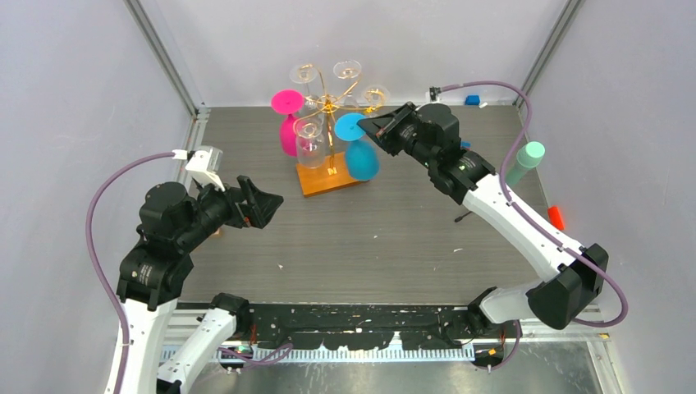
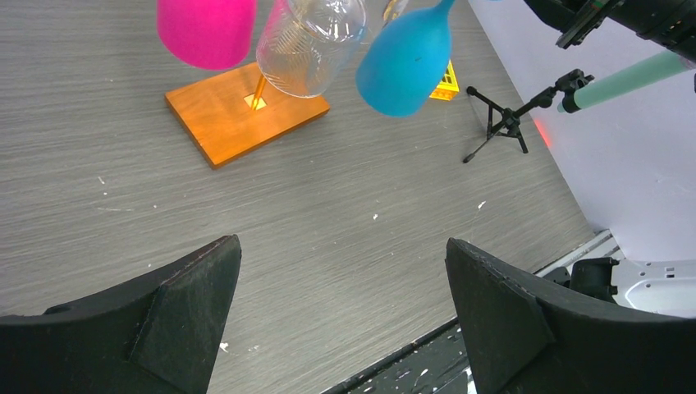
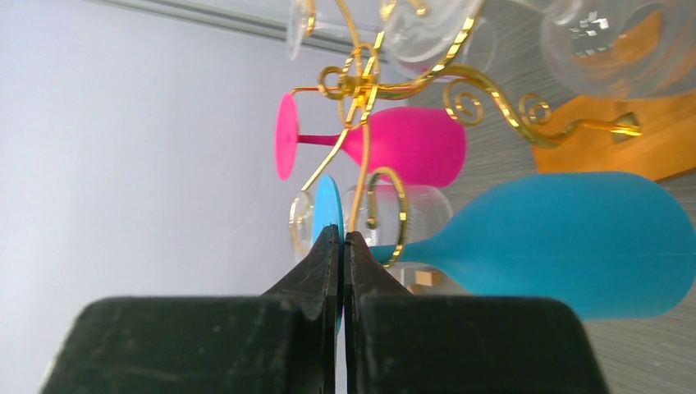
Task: Take the wine glass off the wine glass rack
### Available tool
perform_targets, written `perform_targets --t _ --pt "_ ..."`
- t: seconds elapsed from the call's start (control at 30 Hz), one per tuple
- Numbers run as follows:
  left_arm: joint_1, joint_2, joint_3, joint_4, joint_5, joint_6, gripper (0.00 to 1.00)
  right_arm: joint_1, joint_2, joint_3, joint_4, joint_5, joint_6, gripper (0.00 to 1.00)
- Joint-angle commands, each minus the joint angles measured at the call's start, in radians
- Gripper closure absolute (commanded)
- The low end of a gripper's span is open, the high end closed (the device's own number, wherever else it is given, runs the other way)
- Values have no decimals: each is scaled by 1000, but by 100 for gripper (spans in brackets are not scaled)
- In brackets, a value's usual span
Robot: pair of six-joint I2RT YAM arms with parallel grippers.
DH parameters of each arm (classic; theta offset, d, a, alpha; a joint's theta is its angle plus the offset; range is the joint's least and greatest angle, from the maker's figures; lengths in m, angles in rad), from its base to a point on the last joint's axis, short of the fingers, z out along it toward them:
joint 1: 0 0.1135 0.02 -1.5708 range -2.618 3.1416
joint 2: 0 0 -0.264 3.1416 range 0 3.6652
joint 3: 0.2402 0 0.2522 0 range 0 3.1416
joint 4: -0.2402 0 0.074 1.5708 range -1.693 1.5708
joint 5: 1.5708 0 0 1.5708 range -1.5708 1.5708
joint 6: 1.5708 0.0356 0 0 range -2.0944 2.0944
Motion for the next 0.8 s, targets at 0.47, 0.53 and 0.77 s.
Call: perform_targets --t 0.47,0.53,0.77 --pt "4 -3 19 -21 -34 18 2 1 141 117 237 -58 43 100" --pt "4 -3 24 -30 -41 23 2 -6 145 117 256 -36 42 100" --pt "4 1 28 -32 -46 27 2 -15 115 113 251 75 15 100"
